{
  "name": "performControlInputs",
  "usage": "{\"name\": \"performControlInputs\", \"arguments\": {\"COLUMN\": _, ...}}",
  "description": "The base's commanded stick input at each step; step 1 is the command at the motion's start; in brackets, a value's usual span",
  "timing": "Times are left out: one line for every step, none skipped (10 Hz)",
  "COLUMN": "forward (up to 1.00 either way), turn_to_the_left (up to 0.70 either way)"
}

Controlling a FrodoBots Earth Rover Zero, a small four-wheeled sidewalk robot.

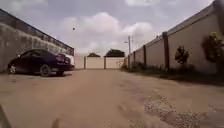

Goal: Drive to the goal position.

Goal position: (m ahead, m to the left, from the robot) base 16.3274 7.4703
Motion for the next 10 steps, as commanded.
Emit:
{"name": "performControlInputs", "arguments": {"forward": 0.70, "turn_to_the_left": 0.00}}
{"name": "performControlInputs", "arguments": {"forward": 0.70, "turn_to_the_left": 0.00}}
{"name": "performControlInputs", "arguments": {"forward": 0.70, "turn_to_the_left": 0.00}}
{"name": "performControlInputs", "arguments": {"forward": 0.70, "turn_to_the_left": 0.00}}
{"name": "performControlInputs", "arguments": {"forward": 0.70, "turn_to_the_left": 0.00}}
{"name": "performControlInputs", "arguments": {"forward": 0.70, "turn_to_the_left": 0.00}}
{"name": "performControlInputs", "arguments": {"forward": 0.70, "turn_to_the_left": 0.00}}
{"name": "performControlInputs", "arguments": {"forward": 0.70, "turn_to_the_left": 0.00}}
{"name": "performControlInputs", "arguments": {"forward": 0.70, "turn_to_the_left": 0.00}}
{"name": "performControlInputs", "arguments": {"forward": 0.70, "turn_to_the_left": 0.00}}
